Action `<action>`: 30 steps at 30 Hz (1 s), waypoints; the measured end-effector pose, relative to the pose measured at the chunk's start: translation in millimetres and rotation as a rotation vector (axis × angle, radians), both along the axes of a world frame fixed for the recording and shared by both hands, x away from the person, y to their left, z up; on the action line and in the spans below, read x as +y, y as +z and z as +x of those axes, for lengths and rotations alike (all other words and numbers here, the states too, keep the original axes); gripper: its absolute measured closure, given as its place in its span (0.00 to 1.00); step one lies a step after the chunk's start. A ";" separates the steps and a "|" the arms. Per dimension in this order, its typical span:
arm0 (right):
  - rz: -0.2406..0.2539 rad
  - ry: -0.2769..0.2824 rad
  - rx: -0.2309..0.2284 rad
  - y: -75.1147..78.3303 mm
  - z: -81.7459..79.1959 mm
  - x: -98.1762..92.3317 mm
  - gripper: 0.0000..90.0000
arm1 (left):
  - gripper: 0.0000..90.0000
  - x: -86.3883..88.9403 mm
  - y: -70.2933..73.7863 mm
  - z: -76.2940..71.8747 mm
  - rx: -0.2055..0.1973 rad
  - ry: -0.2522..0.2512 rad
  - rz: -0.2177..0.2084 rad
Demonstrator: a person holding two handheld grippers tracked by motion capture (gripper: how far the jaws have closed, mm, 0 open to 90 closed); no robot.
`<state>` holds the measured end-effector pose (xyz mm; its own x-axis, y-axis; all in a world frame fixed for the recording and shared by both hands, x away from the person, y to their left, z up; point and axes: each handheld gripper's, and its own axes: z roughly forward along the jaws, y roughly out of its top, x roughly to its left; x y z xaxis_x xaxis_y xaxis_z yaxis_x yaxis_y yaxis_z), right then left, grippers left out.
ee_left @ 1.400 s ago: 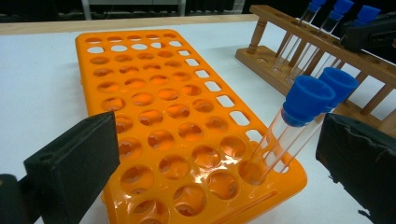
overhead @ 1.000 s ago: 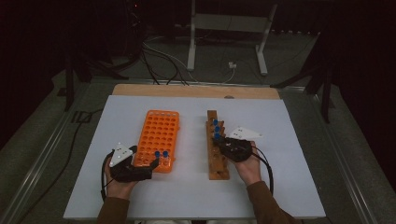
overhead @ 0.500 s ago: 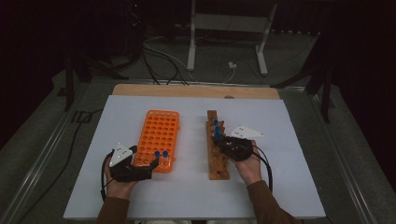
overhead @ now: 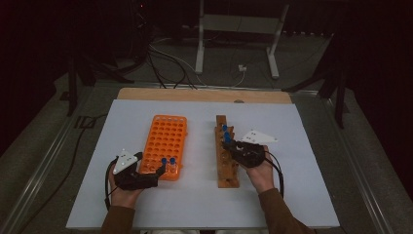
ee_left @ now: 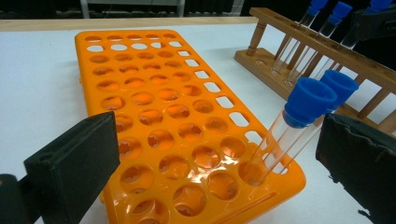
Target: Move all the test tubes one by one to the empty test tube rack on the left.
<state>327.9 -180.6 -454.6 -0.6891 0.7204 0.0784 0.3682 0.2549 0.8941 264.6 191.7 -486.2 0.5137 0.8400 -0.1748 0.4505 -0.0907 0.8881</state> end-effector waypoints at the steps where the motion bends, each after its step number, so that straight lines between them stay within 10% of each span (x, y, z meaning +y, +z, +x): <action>1: 0.001 -0.001 0.002 0.5 -0.2 -0.1 0.85 | 0.01 0.0 0.0 0.0 0.000 0.000 0.000; 30: 0.002 0.001 -0.017 13.9 -1.7 -1.6 0.85 | 0.01 -1.1 -0.9 0.2 0.000 -0.004 0.003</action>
